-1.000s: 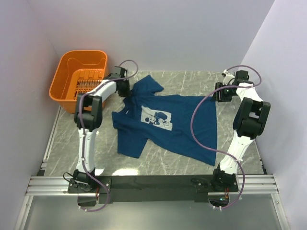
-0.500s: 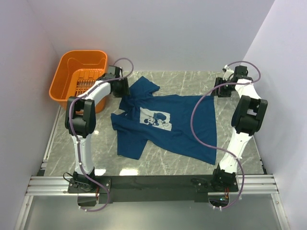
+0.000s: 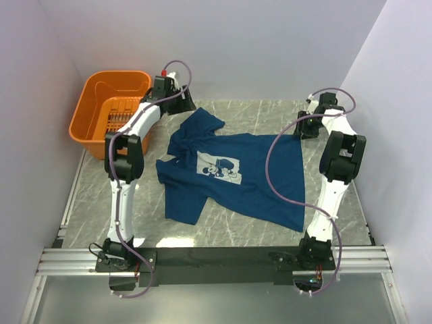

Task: Fold and stack the t-shirts
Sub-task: Flatten the tshirt out

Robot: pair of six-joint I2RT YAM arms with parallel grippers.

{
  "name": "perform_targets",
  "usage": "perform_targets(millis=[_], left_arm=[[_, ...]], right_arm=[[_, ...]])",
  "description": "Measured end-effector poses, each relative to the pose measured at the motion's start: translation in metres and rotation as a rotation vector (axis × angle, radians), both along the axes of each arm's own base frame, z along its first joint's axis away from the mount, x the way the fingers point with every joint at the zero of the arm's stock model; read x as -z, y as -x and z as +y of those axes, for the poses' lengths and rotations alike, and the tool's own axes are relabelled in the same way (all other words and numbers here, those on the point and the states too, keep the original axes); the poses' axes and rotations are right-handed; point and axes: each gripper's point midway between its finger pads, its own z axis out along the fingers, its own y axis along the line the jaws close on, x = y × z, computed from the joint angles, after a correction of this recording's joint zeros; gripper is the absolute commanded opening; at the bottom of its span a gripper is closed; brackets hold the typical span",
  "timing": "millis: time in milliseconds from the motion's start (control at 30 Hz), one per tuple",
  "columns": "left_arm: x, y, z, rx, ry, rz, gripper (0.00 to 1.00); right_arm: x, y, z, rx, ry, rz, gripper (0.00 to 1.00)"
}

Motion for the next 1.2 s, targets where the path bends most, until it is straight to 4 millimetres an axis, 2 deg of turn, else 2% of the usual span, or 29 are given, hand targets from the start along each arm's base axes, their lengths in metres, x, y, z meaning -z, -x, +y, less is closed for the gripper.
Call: perform_targets(millis=[67, 100, 233, 267, 367, 533, 667, 833, 900, 1200], left_arm=[[0.013, -0.007, -0.004, 0.003, 0.026, 0.014, 0.77], [0.019, -0.010, -0.005, 0.004, 0.039, 0.023, 0.77], [0.043, -0.018, -0.006, -0.013, 0.094, 0.063, 0.84], [0.045, -0.019, -0.006, -0.020, 0.110, 0.070, 0.84], [0.049, -0.028, -0.005, -0.039, 0.148, 0.070, 0.83], [0.041, -0.054, -0.007, -0.067, 0.217, 0.019, 0.78], [0.046, -0.060, -0.010, -0.089, 0.255, 0.020, 0.74], [0.066, -0.059, -0.013, -0.109, 0.246, 0.058, 0.73], [0.075, -0.056, -0.015, -0.118, 0.230, 0.081, 0.69], [0.087, -0.044, -0.017, -0.120, 0.145, 0.124, 0.43]], right_arm=[[-0.001, -0.001, 0.000, 0.002, 0.001, 0.001, 0.45], [-0.001, -0.002, 0.000, 0.002, 0.002, 0.002, 0.36], [-0.002, -0.002, 0.000, 0.005, -0.002, 0.002, 0.19], [-0.002, -0.002, 0.001, 0.004, -0.002, 0.002, 0.12], [-0.002, -0.002, 0.002, 0.003, -0.008, 0.000, 0.00], [0.006, 0.003, 0.005, -0.004, -0.024, 0.014, 0.00], [0.010, 0.011, 0.011, -0.014, -0.050, 0.028, 0.00], [0.006, 0.017, 0.017, -0.024, -0.073, 0.026, 0.00], [0.006, 0.017, 0.019, -0.029, -0.083, 0.022, 0.00], [0.010, 0.030, 0.025, -0.038, -0.104, 0.036, 0.00]])
